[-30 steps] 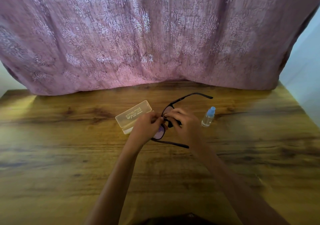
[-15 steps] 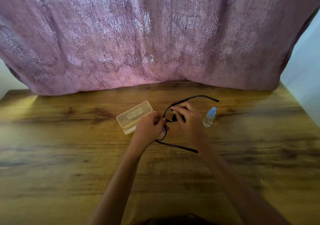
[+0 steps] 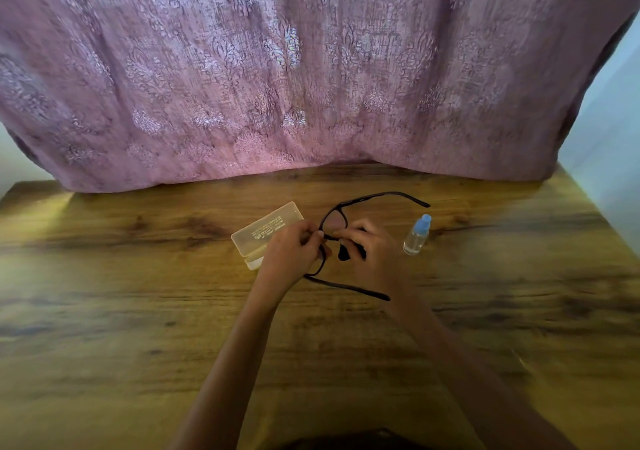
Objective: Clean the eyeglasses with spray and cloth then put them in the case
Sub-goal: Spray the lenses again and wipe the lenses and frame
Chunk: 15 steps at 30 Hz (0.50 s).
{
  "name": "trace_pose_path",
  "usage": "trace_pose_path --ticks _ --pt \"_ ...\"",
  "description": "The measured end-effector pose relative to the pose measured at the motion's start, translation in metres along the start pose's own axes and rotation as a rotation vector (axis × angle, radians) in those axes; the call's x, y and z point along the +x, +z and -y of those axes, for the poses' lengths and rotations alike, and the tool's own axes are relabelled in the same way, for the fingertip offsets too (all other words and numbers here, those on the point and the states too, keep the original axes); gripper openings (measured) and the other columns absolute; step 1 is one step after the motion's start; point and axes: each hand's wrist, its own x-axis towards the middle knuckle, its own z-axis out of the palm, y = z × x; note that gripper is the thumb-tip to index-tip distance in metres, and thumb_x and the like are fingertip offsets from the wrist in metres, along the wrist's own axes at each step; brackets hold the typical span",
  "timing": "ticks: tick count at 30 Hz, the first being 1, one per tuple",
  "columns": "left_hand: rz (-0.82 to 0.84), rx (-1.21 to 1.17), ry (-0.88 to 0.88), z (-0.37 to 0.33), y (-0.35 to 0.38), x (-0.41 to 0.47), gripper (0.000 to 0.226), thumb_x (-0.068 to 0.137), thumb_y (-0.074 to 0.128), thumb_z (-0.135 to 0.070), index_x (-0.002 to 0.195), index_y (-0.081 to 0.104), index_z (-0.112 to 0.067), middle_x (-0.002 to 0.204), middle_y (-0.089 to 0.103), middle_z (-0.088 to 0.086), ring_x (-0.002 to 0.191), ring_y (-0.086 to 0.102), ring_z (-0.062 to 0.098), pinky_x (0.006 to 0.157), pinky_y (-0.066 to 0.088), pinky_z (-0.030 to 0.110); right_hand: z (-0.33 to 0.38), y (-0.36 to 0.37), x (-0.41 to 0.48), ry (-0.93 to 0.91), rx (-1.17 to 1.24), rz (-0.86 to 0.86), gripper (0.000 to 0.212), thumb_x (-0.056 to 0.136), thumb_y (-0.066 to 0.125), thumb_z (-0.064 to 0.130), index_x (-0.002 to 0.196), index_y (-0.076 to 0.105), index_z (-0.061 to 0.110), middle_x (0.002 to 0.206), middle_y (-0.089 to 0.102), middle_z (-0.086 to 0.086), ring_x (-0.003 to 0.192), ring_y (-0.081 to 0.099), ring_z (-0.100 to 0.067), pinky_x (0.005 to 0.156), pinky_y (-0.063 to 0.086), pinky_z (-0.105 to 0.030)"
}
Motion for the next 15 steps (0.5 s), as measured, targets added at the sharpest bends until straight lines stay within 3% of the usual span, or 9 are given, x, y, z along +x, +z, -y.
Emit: trace_pose_path --ticks 2,5,10,15 --pt "0.008 -0.013 0.000 0.0006 -0.0006 0.0004 0.020 0.095 0.053 -0.020 0.078 0.060 -0.027 0.067 0.071 -0.011 0.067 0.059 -0.010 0.061 0.040 0.003 0.0017 0.0009 -0.0004 0.009 0.017 -0.024 0.024 0.082 0.068 -0.008 0.101 0.075 0.005 0.088 0.065 -0.008 0.078 0.057 -0.009 0.072 0.036 -0.001" --pt "0.027 -0.007 0.009 0.0004 -0.0011 0.0003 0.019 0.094 0.054 -0.020 0.078 0.061 -0.026 0.068 0.072 -0.009 0.067 0.060 -0.011 0.062 0.039 0.000 0.0034 0.0011 0.0015 0.000 0.035 -0.013 0.020 0.084 0.067 -0.005 0.100 0.075 0.005 0.091 0.066 -0.006 0.082 0.056 -0.006 0.074 0.037 -0.003" --pt "0.022 -0.017 0.018 -0.0009 -0.0006 -0.0020 0.018 0.093 0.055 -0.017 0.079 0.062 -0.026 0.069 0.069 -0.008 0.064 0.059 -0.015 0.060 0.040 0.000 0.0065 -0.0003 0.0067 -0.023 0.039 0.020 0.017 0.087 0.066 -0.002 0.101 0.074 0.003 0.093 0.066 -0.007 0.081 0.062 -0.016 0.068 0.050 -0.025" --pt "0.035 -0.039 -0.014 0.0018 -0.0047 -0.0017 0.015 0.094 0.055 -0.022 0.084 0.066 -0.021 0.072 0.074 -0.007 0.073 0.064 -0.003 0.066 0.044 0.010 0.0053 -0.0028 0.0058 -0.028 0.067 0.017 0.021 0.084 0.067 -0.007 0.100 0.075 0.003 0.089 0.067 -0.010 0.079 0.063 -0.021 0.068 0.050 -0.027"
